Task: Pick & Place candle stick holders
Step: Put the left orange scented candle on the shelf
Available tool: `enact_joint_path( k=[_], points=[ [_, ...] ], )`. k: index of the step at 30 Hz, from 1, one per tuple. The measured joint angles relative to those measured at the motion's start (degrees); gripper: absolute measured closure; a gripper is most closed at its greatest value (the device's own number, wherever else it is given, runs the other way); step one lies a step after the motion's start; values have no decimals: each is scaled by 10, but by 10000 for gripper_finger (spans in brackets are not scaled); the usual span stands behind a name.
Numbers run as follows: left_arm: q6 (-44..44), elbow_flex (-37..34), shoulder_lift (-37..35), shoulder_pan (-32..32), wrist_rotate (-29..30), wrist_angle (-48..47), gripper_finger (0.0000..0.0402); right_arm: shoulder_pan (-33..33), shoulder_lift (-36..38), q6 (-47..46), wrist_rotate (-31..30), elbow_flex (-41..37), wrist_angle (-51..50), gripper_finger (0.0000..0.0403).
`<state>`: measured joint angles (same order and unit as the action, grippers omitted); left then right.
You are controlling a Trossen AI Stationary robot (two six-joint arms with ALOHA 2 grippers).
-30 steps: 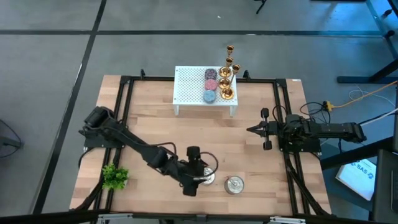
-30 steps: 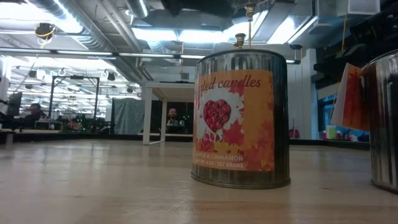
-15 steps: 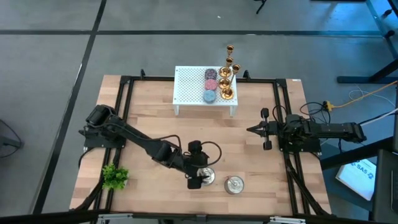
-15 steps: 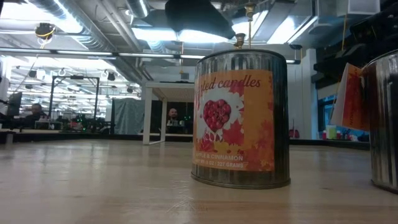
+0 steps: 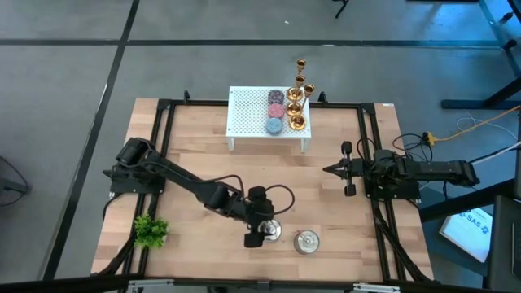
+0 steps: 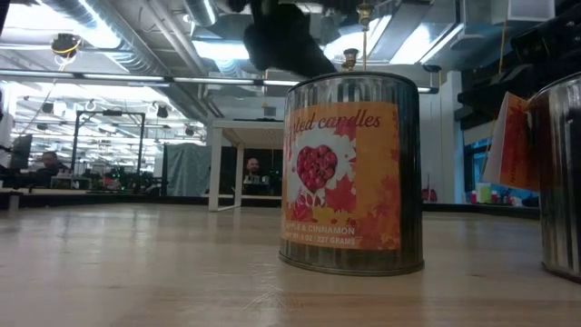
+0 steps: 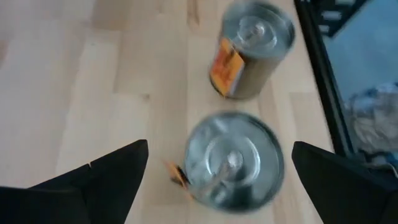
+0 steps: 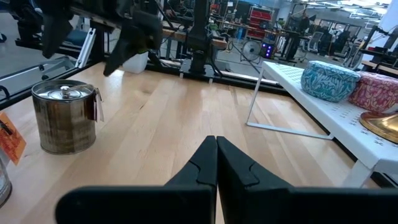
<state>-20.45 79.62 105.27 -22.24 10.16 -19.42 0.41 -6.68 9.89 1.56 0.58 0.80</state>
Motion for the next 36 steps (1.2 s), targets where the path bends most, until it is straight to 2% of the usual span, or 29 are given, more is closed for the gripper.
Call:
enact_joint_path(
  k=[8, 18, 24, 30, 36],
  points=[
    [37, 0, 2, 7, -47, 17, 2, 0, 0, 0, 0, 0, 0, 402],
    [67, 0, 2, 7, 17, -17, 2, 0, 0, 0, 0, 0, 0, 402],
    [59, 0, 9, 13, 33, -30, 1, 0, 0, 0, 0, 0, 0, 402],
    [12, 1, 38, 26, -35, -29, 1, 0, 0, 0, 0, 0, 0, 402],
    [-17, 1, 44, 25, -69, -22, 1, 0, 0, 0, 0, 0, 0, 402]
  ],
)
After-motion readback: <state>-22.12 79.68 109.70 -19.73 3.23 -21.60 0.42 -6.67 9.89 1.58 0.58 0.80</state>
